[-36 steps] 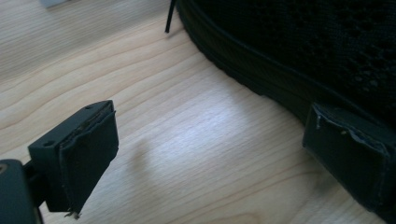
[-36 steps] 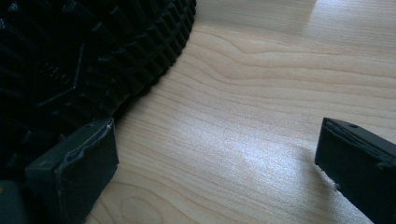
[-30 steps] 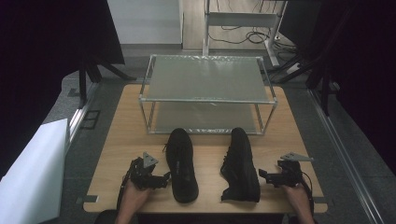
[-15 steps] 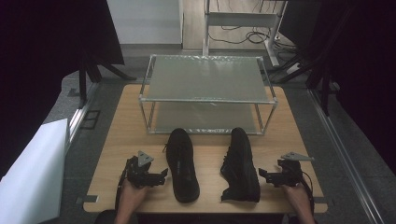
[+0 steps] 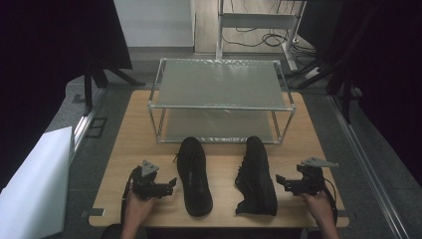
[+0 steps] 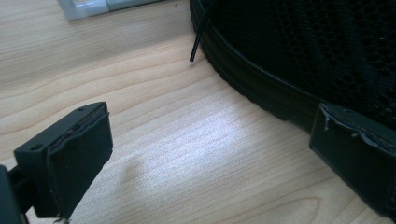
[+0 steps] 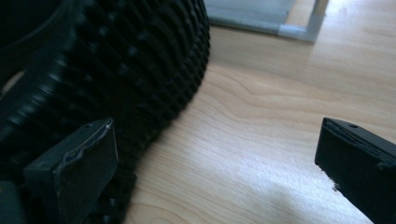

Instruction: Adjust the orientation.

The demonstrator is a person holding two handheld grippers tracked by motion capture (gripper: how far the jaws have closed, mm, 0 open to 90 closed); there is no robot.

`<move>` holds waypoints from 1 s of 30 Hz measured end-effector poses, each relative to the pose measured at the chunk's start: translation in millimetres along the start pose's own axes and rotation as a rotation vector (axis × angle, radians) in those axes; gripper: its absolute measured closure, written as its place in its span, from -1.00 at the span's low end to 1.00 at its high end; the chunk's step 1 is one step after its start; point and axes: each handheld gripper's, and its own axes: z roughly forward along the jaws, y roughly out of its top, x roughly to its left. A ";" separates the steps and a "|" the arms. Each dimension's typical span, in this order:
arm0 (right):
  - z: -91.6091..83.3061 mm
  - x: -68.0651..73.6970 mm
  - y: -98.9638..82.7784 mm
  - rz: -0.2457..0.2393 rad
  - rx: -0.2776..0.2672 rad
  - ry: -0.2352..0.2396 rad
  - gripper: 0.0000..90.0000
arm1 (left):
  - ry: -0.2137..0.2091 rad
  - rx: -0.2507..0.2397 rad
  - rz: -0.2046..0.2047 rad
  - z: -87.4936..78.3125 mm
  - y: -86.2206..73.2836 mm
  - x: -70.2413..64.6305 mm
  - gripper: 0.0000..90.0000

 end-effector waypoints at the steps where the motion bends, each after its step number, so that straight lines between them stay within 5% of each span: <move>1: -0.8 0.7 1.8 -0.002 -0.002 0.002 -1.00 | 0.002 -0.001 0.005 -0.1 0.1 -0.3 -1.00; 11: -11.9 15.0 24.5 -0.035 -0.015 0.018 -1.00 | 0.008 0.009 0.012 1.5 -0.3 -0.5 -1.00; 20: -3.7 33.6 43.9 -0.072 0.002 0.020 -1.00 | 0.005 0.017 0.010 2.0 -0.9 0.4 -1.00; 30: 9.3 39.6 40.4 -0.089 0.027 -0.017 -1.00 | 0.010 0.036 0.018 3.6 -1.5 0.3 -1.00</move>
